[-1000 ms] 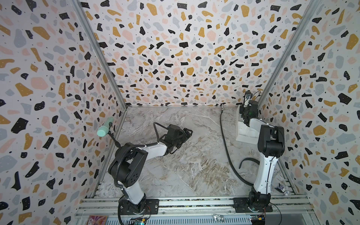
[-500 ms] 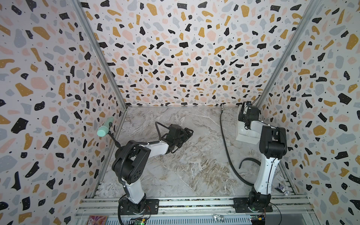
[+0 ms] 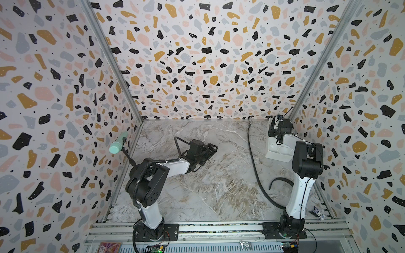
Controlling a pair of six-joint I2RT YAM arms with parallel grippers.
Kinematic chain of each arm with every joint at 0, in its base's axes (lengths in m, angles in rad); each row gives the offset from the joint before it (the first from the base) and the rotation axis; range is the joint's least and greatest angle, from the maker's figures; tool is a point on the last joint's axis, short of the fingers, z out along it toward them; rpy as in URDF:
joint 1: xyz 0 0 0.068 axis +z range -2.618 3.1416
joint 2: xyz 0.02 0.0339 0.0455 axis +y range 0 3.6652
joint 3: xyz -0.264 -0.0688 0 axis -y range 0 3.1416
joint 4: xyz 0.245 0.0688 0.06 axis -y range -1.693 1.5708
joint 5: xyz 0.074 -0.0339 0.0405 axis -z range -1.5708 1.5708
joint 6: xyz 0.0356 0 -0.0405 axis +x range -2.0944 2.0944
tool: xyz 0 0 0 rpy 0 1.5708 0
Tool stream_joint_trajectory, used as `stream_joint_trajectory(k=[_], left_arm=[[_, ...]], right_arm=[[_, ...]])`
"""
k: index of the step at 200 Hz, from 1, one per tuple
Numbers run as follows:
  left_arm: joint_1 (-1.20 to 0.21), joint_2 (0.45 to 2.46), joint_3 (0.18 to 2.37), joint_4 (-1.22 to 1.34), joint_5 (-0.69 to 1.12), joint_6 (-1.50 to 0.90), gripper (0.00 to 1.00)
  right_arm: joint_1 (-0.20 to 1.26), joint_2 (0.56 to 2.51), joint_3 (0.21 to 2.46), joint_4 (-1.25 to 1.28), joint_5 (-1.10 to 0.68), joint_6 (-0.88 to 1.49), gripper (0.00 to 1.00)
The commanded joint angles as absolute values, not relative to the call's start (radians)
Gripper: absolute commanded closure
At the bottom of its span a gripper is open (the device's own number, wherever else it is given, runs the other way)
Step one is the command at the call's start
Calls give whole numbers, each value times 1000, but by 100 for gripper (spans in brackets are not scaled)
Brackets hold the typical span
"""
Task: Place the belts into the storage roll
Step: Place the belt in the container.
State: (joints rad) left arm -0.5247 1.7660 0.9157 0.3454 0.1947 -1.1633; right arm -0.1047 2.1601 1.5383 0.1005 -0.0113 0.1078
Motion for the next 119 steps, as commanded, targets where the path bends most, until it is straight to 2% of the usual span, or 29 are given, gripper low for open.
stream_joint_trajectory(k=[1, 28, 57, 119], left_arm=[[-528, 1738, 903, 386, 210, -1153, 1], [-528, 1729, 894, 395, 210, -1151, 1], [-530, 1717, 876, 402, 213, -1148, 1], [-532, 1684, 849, 411, 219, -1137, 0]], right_arm=[[-108, 2101, 1564, 11, -60, 100, 35], [-99, 2063, 1619, -76, -82, 94, 22], [-85, 2011, 1657, -168, -79, 105, 12], [-37, 1836, 1550, -219, -105, 175, 4]])
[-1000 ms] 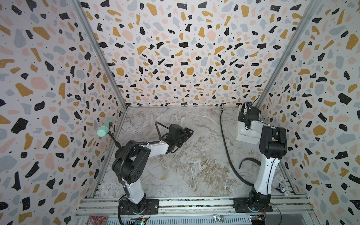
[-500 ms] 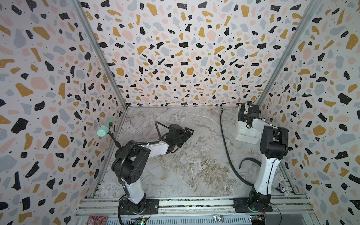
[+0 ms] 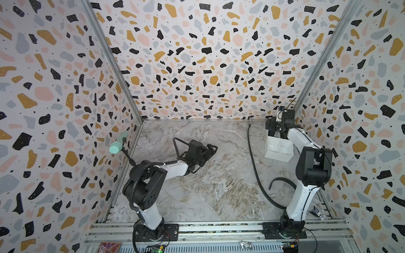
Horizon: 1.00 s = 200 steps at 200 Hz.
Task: Place the belts into the storage roll
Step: Place the belt in the container.
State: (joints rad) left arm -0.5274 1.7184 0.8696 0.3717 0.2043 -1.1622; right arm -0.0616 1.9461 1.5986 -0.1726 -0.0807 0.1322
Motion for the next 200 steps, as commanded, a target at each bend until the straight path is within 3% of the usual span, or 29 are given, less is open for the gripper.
stream_joint_trajectory(k=[1, 84, 128, 200], left_arm=[[-532, 1683, 849, 411, 219, -1135, 1], [-532, 1658, 828, 375, 222, -1064, 0], [-532, 1645, 799, 370, 224, -1050, 0], [-532, 1611, 751, 369, 202, -1045, 0]], right_arm=[[-35, 1832, 1547, -219, -107, 176, 4], [181, 1577, 1127, -168, -248, 304, 3], [271, 1588, 995, -137, -217, 315, 3], [285, 1688, 994, -111, -157, 269, 4]])
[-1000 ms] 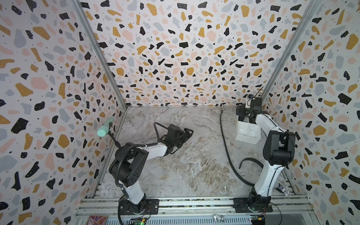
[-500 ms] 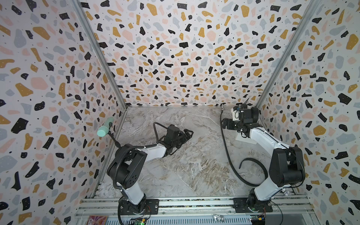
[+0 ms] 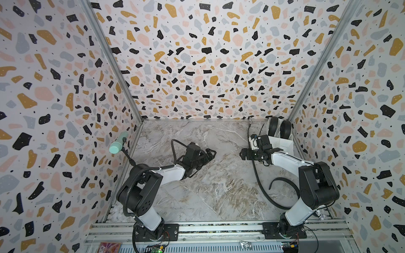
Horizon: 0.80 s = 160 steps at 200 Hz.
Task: Place the belts into the storage roll
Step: Place the belt in the container, then roll the belt at the center of the board.
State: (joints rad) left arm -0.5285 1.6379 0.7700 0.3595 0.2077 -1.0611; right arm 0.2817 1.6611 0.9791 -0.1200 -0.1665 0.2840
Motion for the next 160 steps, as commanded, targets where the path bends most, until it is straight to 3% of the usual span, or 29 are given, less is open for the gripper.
stream_joint_trajectory(k=[1, 47, 123, 160], left_arm=[[-532, 1612, 750, 369, 201, -1045, 0], [-532, 1613, 742, 374, 202, -1049, 1], [-502, 1542, 695, 330, 145, -1045, 0], [-455, 1452, 672, 258, 92, -1003, 1]], right_arm=[[285, 1690, 995, -111, -160, 269, 4], [347, 1763, 1021, -96, -284, 288, 23], [615, 1961, 1216, -44, -462, 345, 24], [666, 2015, 1343, -82, -519, 343, 20]])
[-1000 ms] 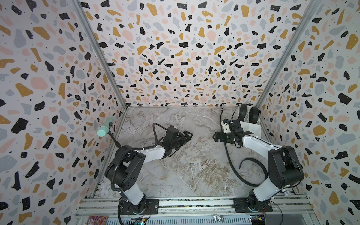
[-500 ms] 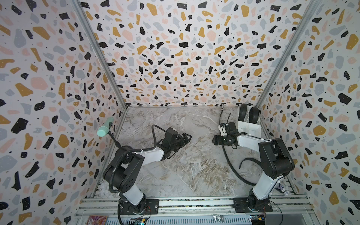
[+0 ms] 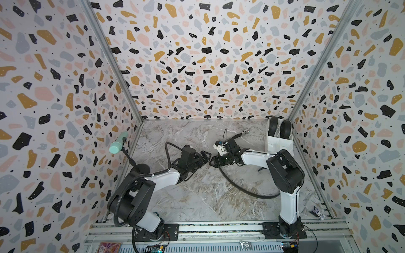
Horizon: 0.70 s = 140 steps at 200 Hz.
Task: Place the belts into the storage roll
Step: Roll the belt at the center of the board.
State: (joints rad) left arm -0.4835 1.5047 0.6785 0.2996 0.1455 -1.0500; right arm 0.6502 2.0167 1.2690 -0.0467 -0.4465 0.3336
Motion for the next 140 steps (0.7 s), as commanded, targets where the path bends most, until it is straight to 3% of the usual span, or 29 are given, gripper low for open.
stream_joint_trajectory(k=[1, 46, 94, 140], left_arm=[[-454, 1451, 672, 258, 91, -1002, 0], [-448, 1487, 722, 217, 113, -943, 1], [-499, 1684, 978, 60, 178, -740, 0], [-543, 1837, 1111, -89, 134, -607, 2]], right_arm=[[666, 2014, 1346, -85, -519, 343, 20], [588, 1878, 1351, -281, -430, 326, 13], [450, 1599, 1142, -438, -318, 355, 11], [338, 1338, 946, -621, -166, 436, 11]])
